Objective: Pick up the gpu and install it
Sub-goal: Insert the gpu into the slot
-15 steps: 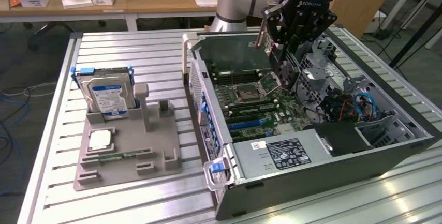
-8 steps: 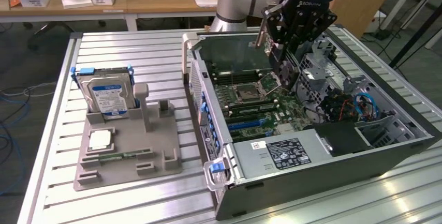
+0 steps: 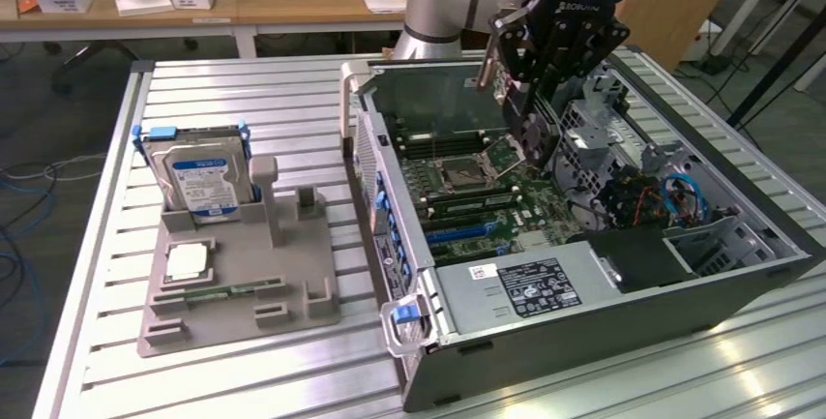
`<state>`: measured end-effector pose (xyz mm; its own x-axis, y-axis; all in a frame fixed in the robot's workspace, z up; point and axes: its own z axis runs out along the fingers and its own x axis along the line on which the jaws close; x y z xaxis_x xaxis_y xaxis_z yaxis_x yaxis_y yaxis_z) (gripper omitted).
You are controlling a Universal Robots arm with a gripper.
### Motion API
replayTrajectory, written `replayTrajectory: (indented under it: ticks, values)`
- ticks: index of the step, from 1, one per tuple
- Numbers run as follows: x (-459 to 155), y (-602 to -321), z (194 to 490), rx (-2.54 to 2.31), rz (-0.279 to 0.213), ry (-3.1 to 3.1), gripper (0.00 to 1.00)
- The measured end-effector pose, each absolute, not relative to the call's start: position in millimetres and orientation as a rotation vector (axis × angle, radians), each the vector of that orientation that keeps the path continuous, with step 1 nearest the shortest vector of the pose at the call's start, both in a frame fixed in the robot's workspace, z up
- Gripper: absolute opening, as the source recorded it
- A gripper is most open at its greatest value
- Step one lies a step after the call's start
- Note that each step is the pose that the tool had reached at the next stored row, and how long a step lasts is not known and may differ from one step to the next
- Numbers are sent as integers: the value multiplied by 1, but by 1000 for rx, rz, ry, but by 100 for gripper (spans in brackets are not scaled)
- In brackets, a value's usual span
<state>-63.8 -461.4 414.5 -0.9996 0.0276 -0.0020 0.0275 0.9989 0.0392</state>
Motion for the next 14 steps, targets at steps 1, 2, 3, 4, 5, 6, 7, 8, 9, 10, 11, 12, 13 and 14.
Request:
replayTrajectory:
  ticks: [1, 2, 3, 4, 5, 6, 7, 8, 9, 10, 11, 12, 13, 14]
  values:
    - [-64, -461, 414, 41, 62, 3138, 26]
    - [-64, -461, 414, 39, 61, 3138, 26]
    - [-64, -461, 414, 37, 61, 3138, 26]
    - [-64, -461, 414, 35, 61, 3138, 26]
    - [-64, -461, 414, 33, 62, 3138, 26]
    - [-64, -461, 414, 30, 62, 3139, 26]
    - [-64, -461, 414, 26, 61, 3139, 26]
    - [-64, -461, 414, 23, 61, 3139, 26]
    - [-64, -461, 414, 19, 62, 3139, 26]
    - [-64, -461, 414, 15, 61, 3139, 26]
    - [-64, -461, 414, 11, 62, 3139, 26]
    - [-64, -461, 414, 6, 62, 3139, 26]
    - [-64, -461, 414, 2, 62, 3139, 26]
    - [-64, -461, 414, -3, 62, 3139, 26]
